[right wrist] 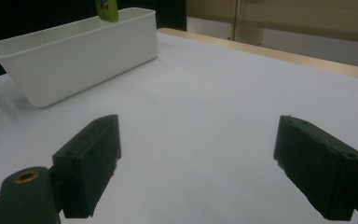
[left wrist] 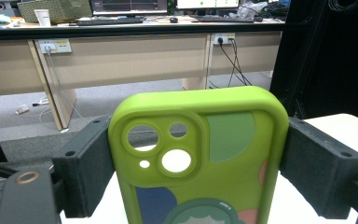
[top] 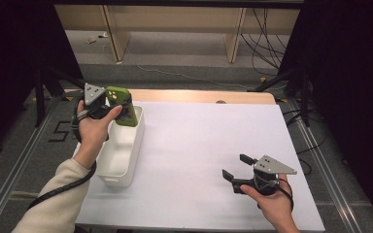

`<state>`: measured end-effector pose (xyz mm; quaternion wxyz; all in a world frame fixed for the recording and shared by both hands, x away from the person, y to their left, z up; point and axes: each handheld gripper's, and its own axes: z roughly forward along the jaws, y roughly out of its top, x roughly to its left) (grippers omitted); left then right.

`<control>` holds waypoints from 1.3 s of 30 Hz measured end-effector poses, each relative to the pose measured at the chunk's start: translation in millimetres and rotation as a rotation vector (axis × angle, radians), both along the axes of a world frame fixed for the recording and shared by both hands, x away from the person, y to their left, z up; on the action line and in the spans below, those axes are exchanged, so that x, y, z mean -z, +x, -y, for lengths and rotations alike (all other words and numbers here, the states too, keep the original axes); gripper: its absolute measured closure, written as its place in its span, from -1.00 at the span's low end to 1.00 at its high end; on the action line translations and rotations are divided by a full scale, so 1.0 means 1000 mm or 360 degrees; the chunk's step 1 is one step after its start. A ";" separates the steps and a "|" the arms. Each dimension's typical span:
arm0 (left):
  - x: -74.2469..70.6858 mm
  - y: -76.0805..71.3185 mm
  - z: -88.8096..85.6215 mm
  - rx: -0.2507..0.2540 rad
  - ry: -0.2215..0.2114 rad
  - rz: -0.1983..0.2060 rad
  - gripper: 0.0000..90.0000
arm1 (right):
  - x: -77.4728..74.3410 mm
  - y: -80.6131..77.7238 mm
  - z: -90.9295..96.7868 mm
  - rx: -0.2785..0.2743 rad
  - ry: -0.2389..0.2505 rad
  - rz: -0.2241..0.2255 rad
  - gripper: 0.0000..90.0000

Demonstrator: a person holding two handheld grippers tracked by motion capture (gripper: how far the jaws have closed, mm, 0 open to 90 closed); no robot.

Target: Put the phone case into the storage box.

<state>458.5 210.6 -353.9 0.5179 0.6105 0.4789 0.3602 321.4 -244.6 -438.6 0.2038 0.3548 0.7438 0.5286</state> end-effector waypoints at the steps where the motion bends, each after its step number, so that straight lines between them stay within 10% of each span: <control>1: 0.000 0.000 0.000 0.0000 0.0000 0.0001 -0.65 | 0.000 0.000 0.000 0.0000 0.0001 -0.0001 -0.65; 39: 0.004 0.010 0.002 -0.0004 0.0038 0.0005 -0.65 | 0.001 0.000 0.000 0.0000 0.0002 -0.0006 -0.65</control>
